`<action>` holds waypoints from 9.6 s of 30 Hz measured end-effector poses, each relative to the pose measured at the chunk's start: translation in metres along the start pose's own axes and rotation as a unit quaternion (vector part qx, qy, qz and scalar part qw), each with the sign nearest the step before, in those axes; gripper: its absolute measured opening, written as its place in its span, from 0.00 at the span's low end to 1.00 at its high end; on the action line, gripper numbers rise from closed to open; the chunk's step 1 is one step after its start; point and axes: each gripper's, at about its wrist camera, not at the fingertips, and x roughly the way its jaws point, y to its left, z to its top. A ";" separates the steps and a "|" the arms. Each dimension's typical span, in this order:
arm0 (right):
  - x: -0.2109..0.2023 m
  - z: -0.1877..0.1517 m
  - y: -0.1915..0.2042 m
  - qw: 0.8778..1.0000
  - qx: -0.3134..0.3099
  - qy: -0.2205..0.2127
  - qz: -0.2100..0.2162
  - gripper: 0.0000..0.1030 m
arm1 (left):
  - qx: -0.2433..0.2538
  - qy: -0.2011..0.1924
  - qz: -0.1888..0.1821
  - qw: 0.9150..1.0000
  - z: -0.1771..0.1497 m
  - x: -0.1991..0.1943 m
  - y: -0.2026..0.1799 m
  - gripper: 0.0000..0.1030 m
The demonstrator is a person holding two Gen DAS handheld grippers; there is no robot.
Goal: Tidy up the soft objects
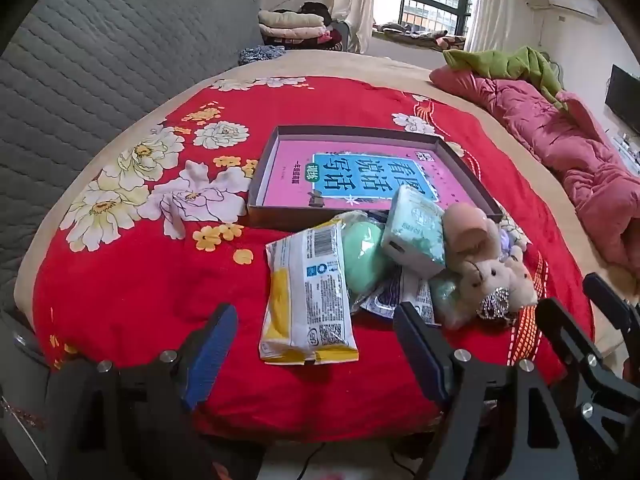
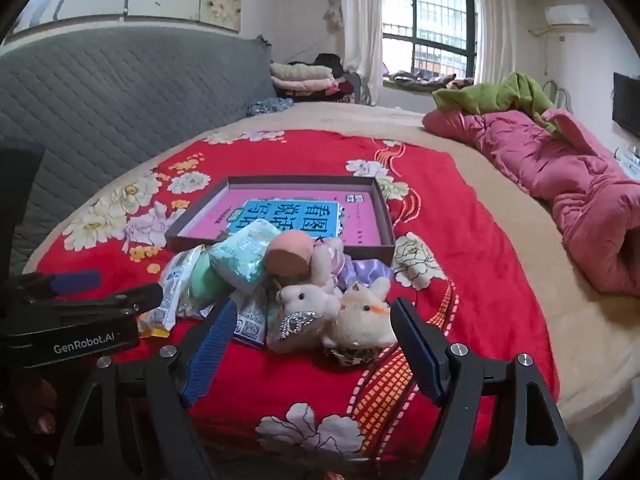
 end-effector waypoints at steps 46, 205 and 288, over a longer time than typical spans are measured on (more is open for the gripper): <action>-0.006 0.000 0.001 1.000 -0.015 -0.006 -0.002 0.78 | -0.003 -0.005 -0.023 1.000 -0.001 -0.008 -0.008 0.78; 0.083 0.061 0.005 0.987 -0.136 -0.049 0.068 0.37 | -0.103 0.011 -0.083 0.991 0.046 0.045 0.051 0.59; 0.192 0.076 -0.065 0.989 -0.042 0.136 -0.032 0.54 | 0.036 0.075 -0.068 0.994 0.112 0.172 0.024 0.60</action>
